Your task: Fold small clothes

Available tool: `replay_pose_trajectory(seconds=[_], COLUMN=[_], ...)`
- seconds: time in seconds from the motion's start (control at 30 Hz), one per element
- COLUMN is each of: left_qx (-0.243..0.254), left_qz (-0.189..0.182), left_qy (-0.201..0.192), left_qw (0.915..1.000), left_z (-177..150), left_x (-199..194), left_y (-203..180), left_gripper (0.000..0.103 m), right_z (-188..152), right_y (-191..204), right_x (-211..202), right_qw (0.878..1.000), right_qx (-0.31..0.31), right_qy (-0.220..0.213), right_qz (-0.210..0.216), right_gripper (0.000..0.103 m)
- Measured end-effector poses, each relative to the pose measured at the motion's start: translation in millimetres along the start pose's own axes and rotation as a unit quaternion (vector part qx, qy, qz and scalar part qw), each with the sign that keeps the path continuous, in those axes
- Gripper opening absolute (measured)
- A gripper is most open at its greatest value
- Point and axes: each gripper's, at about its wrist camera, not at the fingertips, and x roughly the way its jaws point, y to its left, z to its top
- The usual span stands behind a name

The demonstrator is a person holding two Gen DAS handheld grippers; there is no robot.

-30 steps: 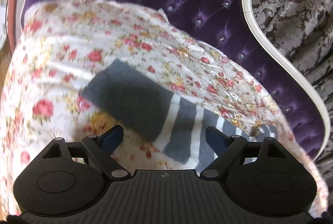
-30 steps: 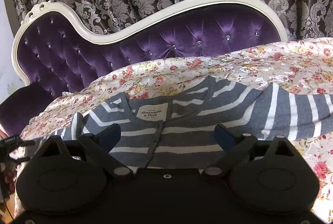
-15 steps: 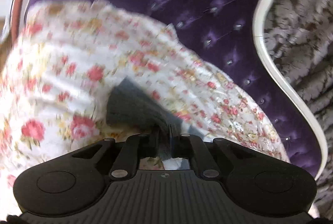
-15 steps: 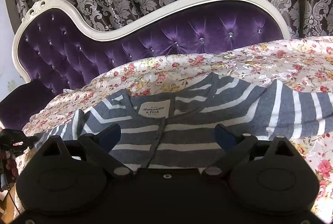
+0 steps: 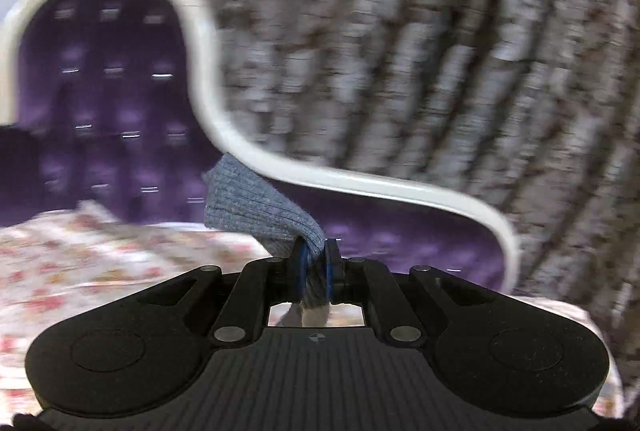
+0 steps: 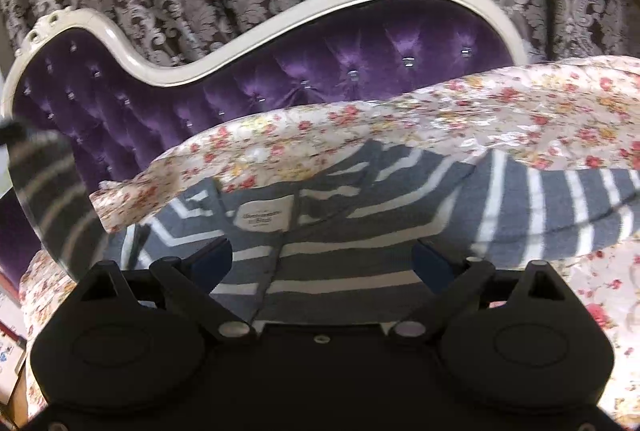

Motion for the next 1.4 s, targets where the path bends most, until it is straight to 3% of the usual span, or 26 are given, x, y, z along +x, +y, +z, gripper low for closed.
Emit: replay_pose_trajectory(seconds=[0.23, 0.4, 0.47, 0.5, 0.53, 0.63, 0.73, 0.97, 1.07, 1.23, 1.4], left_qx=[0.047, 0.068, 0.076, 0.078, 0.083, 0.11, 0.107, 0.052, 0.042, 0.087, 0.074], left_qz=[-0.059, -0.064, -0.077, -0.083, -0.089, -0.103, -0.099, -0.025, 0.013, 0.084, 0.111], left_qy=[0.075, 0.135, 0.167, 0.183, 0.193, 0.189, 0.173, 0.156, 0.171, 0.204, 0.185], left_qw=[0.9943, 0.9863, 0.98, 0.9765, 0.9737, 0.9704, 0.9742, 0.9861, 0.9842, 0.9715, 0.9736], left_z=[-44.2, -91.0, -106.1, -111.9, -115.4, -118.2, -112.0, -113.4, -122.7, -146.8, -150.0], left_x=[70.1, 111.2, 122.5, 126.4, 124.7, 117.3, 109.0, 98.9, 101.4, 109.5, 99.1], left_y=[-83.6, -113.3, -118.6, -119.6, -120.9, -126.3, -121.0, -61.3, -32.0, 0.5, 20.1], left_gripper=[0.008, 0.01, 0.014, 0.026, 0.032, 0.035, 0.037, 0.039, 0.039, 0.039, 0.043], right_z=[12.7, 19.4, 21.0, 21.6, 22.1, 23.0, 23.0, 21.5, 19.6, 15.1, 9.4], right_y=[-30.3, -43.4, -46.6, -47.8, -49.3, -52.5, -52.9, -46.7, -41.9, -30.0, -20.3], right_x=[-7.6, -10.4, -11.8, -12.3, -12.7, -12.9, -11.8, -6.1, -2.4, 3.4, 11.4], right_qw=[0.998, 0.997, 0.996, 0.996, 0.995, 0.994, 0.994, 0.995, 0.996, 0.998, 0.998], right_qx=[0.048, 0.068, 0.074, 0.076, 0.079, 0.087, 0.087, 0.074, 0.067, 0.041, 0.016], right_qy=[-0.011, -0.019, -0.022, -0.023, -0.025, -0.027, -0.027, -0.02, -0.013, -0.004, 0.008], right_qz=[-0.032, -0.042, -0.044, -0.045, -0.047, -0.051, -0.054, -0.056, -0.054, -0.054, -0.063], right_gripper=[0.097, 0.097, 0.097, 0.097, 0.097, 0.097, 0.097, 0.097, 0.097, 0.097, 0.097])
